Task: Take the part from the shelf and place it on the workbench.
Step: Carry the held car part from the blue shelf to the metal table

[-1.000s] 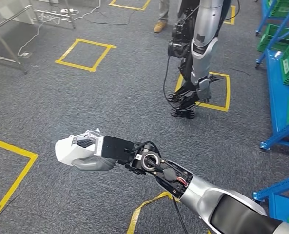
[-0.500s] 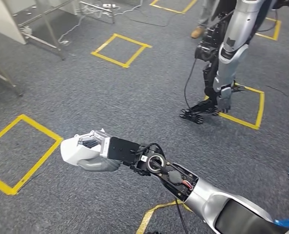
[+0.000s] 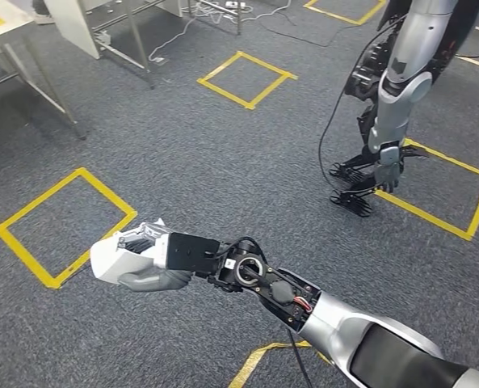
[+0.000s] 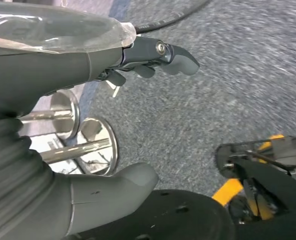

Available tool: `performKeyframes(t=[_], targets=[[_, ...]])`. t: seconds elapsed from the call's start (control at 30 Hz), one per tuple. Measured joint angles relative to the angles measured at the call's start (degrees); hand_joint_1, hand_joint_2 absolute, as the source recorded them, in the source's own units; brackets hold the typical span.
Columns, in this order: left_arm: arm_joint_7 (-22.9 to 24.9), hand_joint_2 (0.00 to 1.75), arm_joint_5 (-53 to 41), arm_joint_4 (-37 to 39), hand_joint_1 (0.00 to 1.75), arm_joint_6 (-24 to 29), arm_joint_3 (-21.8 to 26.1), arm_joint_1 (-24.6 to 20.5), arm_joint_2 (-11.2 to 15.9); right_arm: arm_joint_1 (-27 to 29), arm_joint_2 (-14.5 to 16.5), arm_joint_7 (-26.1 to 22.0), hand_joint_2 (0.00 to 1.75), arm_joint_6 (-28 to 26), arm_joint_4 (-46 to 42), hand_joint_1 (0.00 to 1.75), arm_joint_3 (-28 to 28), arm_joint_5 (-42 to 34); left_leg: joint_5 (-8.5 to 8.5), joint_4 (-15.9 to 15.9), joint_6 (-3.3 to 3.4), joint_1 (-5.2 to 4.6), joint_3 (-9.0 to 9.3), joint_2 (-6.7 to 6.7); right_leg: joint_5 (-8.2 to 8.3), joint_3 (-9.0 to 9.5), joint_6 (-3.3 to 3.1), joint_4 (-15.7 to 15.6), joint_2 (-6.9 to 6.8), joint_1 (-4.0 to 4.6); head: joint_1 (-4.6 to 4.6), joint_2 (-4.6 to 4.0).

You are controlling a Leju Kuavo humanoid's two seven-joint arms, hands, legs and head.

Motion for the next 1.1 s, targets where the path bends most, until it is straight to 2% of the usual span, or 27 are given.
performKeyframes(t=[0.07, 0.1, 0.17, 0.2, 0.27, 0.33, 0.37, 0.4, 0.43, 0.47, 0.5, 0.57, 0.6, 0.63, 0.67, 0.7, 0.73, 0.77, 0.83, 0.87, 0.9, 0.93, 0.97, 1.0, 1.03, 1.07, 1.1], targets=[[0.04, 1.75, -0.04, 0.0, 0.0, -0.07, 0.0, -0.13, 0.02, -0.05, 0.01, -0.02, 1.75, 0.11, -0.01, 1.47, 0.01, 0.02, 2.25, -6.89, 0.49, -0.28, 3.75, 1.88, -0.57, -0.09, 0.63, 0.65, -1.09, 0.26, -0.11, 0.0], [0.03, 1.75, -0.07, 0.0, 0.0, -0.11, 0.0, -0.18, -0.01, -0.09, 0.01, -0.05, 1.75, 0.17, -0.01, 1.47, 0.03, 0.04, 2.49, -8.35, 0.92, -0.44, 4.47, 2.24, -0.81, -0.09, 0.94, 0.91, -1.54, 0.41, 0.0, 0.0], [-0.02, 1.75, -0.13, 0.0, 0.0, -0.17, 0.0, -0.14, -0.04, -0.14, 0.01, -0.11, 1.75, 0.27, 0.01, 1.47, 0.07, 0.07, 2.39, -8.55, 1.96, -0.59, 4.35, 1.17, -1.06, 0.07, 1.49, 1.11, -2.47, 0.51, 0.32, 0.0], [-0.05, 1.75, -0.14, 0.0, 0.0, -0.17, 0.0, -0.07, -0.05, -0.16, 0.01, -0.13, 1.75, 0.29, 0.01, 1.47, 0.08, 0.07, 2.43, -8.56, 2.34, -0.54, 4.34, 0.62, -1.33, 0.14, 1.79, 1.28, -2.49, 0.41, 0.4, 0.0], [-0.13, 1.75, -0.14, 0.0, 0.0, -0.17, 0.0, -0.06, -0.04, -0.21, 0.02, -0.17, 1.75, 0.31, -0.01, 1.47, 0.09, 0.07, 2.68, -8.74, 3.04, -0.36, 4.36, -0.45, -3.52, -0.88, 2.39, 4.15, -0.39, 0.05, 0.64, 0.0], [-0.24, 1.75, -0.19, 0.0, 0.0, -0.21, 0.0, -0.13, -0.04, -0.18, -0.03, -0.21, 1.75, 0.34, 0.08, 1.47, 0.09, 0.08, 2.85, -8.78, 3.48, -0.35, 4.26, -1.6, -7.62, -4.15, 2.76, 11.75, 2.58, -0.19, 1.26, 0.0], [-0.3, 1.75, -0.24, 0.0, 0.0, -0.25, 0.0, -0.15, -0.07, -0.14, -0.07, -0.2, 1.75, 0.4, 0.18, 1.47, 0.09, 0.13, 2.9, -8.76, 3.62, -0.42, 4.21, -2.27, -9.26, -6.05, 2.84, 15.88, 3.24, -0.2, 1.57, 0.0], [-0.37, 1.75, -0.28, 0.0, 0.0, -0.29, 0.0, -0.15, -0.09, -0.1, -0.1, -0.14, 1.75, 0.5, 0.3, 1.47, 0.1, 0.19, 2.93, -8.74, 3.67, -0.51, 4.17, -3.04, -9.93, -7.37, 2.83, 18.6, 3.57, -0.18, 1.79, 0.0], [-0.42, 1.75, -0.31, 0.0, 0.0, -0.33, 0.0, -0.12, -0.11, -0.08, -0.12, -0.09, 1.75, 0.62, 0.39, 1.47, 0.11, 0.25, 2.95, -8.71, 3.68, -0.57, 4.17, -3.84, -9.39, -7.7, 2.7, 19.08, 3.78, -0.17, 1.93, 0.0], [-0.46, 1.75, -0.33, 0.0, 0.0, -0.35, 0.0, -0.1, -0.13, -0.1, -0.12, -0.06, 1.75, 0.75, 0.45, 1.47, 0.13, 0.3, 2.97, -8.66, 3.68, -0.63, 4.19, -4.67, -7.75, -6.91, 2.45, 17.13, 4.05, -0.15, 2.03, 0.0], [-0.49, 1.75, -0.33, 0.0, 0.0, -0.35, 0.0, -0.1, -0.14, -0.16, -0.12, -0.04, 1.75, 0.9, 0.46, 1.47, 0.13, 0.31, 2.99, -8.62, 3.64, -0.65, 4.22, -5.51, -5.4, -5.19, 2.1, 13.25, 4.78, -0.11, 2.14, 0.0], [-0.54, 1.75, -0.33, 0.0, 0.0, -0.35, 0.0, -0.16, -0.22, -0.3, -0.12, -0.04, 1.75, 1.15, 0.46, 1.47, 0.14, 0.32, 3.13, -8.54, 3.4, -0.58, 4.08, -7.05, -1.86, -1.67, 1.23, 5.24, 8.03, -0.2, 2.17, 0.0], [-0.55, 1.75, -0.33, 0.0, 0.0, -0.36, 0.0, -0.21, -0.28, -0.35, -0.12, -0.03, 1.75, 1.26, 0.47, 1.47, 0.15, 0.33, 3.27, -8.53, 3.14, -0.45, 3.85, -7.7, -1.13, -0.71, 0.94, 2.94, 9.28, -0.17, 2.17, 0.0], [-0.56, 1.75, -0.33, 0.0, 0.0, -0.37, 0.0, -0.2, -0.32, -0.4, -0.12, -0.03, 1.75, 1.32, 0.48, 1.47, 0.16, 0.34, 3.46, -8.57, 2.79, -0.26, 3.57, -8.38, -1.07, -0.42, 0.77, 2.04, 9.91, -0.14, 2.19, 0.0], [-0.56, 1.75, -0.33, 0.0, 0.0, -0.38, 0.0, -0.17, -0.32, -0.45, -0.1, -0.02, 1.75, 1.35, 0.48, 1.47, 0.19, 0.36, 3.71, -8.7, 2.35, -0.14, 3.34, -9.12, -0.95, -0.39, 0.71, 1.71, 9.39, -0.04, 2.24, 0.0], [-0.56, 1.75, -0.32, 0.01, 0.0, -0.39, 0.0, -0.08, -0.26, -0.52, -0.05, -0.02, 1.75, 1.37, 0.48, 1.47, 0.22, 0.38, 3.84, -8.82, 2.02, -0.04, 3.17, -9.31, -0.77, -0.24, 0.57, 1.35, 8.62, -0.14, 2.42, 0.0], [-0.56, 1.75, -0.3, 0.01, 0.0, -0.39, 0.0, 0.01, -0.23, -0.59, 0.03, -0.02, 1.75, 1.37, 0.48, 1.47, 0.26, 0.41, 3.57, -8.49, 1.73, -0.13, 2.9, -8.38, -0.5, -0.05, 0.37, 0.88, 7.83, -0.28, 2.34, 0.0], [-0.55, 1.75, -0.26, 0.02, 0.0, -0.39, 0.0, 0.01, -0.2, -0.7, 0.11, -0.05, 1.75, 1.37, 0.48, 1.47, 0.31, 0.47, 2.63, -7.15, 1.49, -0.29, 2.18, -6.76, -0.23, 0.15, 0.13, 0.4, 6.94, -0.43, 1.99, 0.0], [-0.51, 1.75, -0.23, 0.02, 0.0, -0.4, 0.0, -0.14, -0.21, -0.81, 0.2, -0.08, 1.75, 1.36, 0.58, 1.47, 0.38, 0.79, -0.92, -0.74, 1.05, -0.4, -0.92, -2.92, 0.01, 0.3, -0.17, -0.03, 5.08, -0.44, 0.99, 0.0], [-0.46, 1.75, -0.26, 0.02, 0.0, -0.42, 0.0, -0.22, -0.21, -0.81, 0.19, -0.09, 1.75, 1.36, 0.7, 1.47, 0.42, 0.94, -2.73, 3.34, 0.8, -0.3, -2.87, -2.09, -0.01, 0.24, -0.24, -0.01, 4.11, -0.35, 0.6, 0.0], [-0.42, 1.75, -0.33, 0.02, 0.0, -0.45, 0.0, -0.26, -0.19, -0.77, 0.19, -0.08, 1.75, 1.35, 0.85, 1.47, 0.49, 1.05, -3.77, 6.49, 0.55, -0.2, -4.32, -1.72, -0.04, 0.17, -0.25, 0.03, 3.16, -0.29, 0.37, 0.0], [-0.38, 1.75, -0.42, 0.02, 0.0, -0.49, 0.0, -0.24, -0.14, -0.74, 0.19, -0.08, 1.75, 1.35, 0.99, 1.47, 0.55, 1.08, -3.78, 7.67, 0.34, -0.09, -4.77, -1.52, -0.09, 0.11, -0.24, 0.09, 2.22, -0.26, 0.2, 0.0], [-0.35, 1.75, -0.52, 0.02, 0.0, -0.52, 0.0, -0.18, -0.08, -0.74, 0.19, -0.09, 1.75, 1.35, 1.11, 1.47, 0.61, 1.07, -2.76, 6.35, 0.19, 0.01, -3.92, -1.26, -0.16, 0.07, -0.17, 0.18, 1.38, -0.27, 0.08, 0.0], [-0.34, 1.75, -0.6, 0.02, 0.0, -0.54, 0.0, -0.13, 0.02, -0.76, 0.19, -0.1, 1.75, 1.35, 1.18, 1.47, 0.65, 1.07, -1.01, 2.9, 0.11, 0.09, -1.91, -0.75, -0.29, 0.06, -0.05, 0.33, 0.61, -0.28, -0.03, 0.0], [-0.34, 1.75, -0.65, 0.02, 0.0, -0.55, 0.0, -0.12, 0.1, -0.79, 0.19, -0.11, 1.75, 1.35, 1.22, 1.47, 0.66, 1.07, 0.59, -1.62, 0.12, 0.11, 0.61, 0.34, -0.48, 0.07, 0.16, 0.56, -0.06, -0.25, -0.14, 0.0], [-0.34, 1.75, -0.69, 0.02, 0.0, -0.57, -0.01, -0.18, 0.16, -0.83, 0.19, -0.11, 1.75, 1.35, 1.25, 1.47, 0.65, 1.07, 1.79, -5.38, 0.33, -0.01, 2.7, 1.25, -0.72, 0.03, 0.45, 0.82, -0.63, -0.09, -0.26, 0.0], [-0.34, 1.75, -0.71, 0.02, 0.0, -0.61, -0.01, -0.26, 0.19, -0.86, 0.19, -0.11, 1.75, 1.36, 1.25, 1.47, 0.65, 1.07, 2.38, -7.81, 0.66, -0.14, 4.01, 1.83, -0.94, 0.01, 0.73, 1.01, -1.1, 0.08, -0.23, 0.0]])
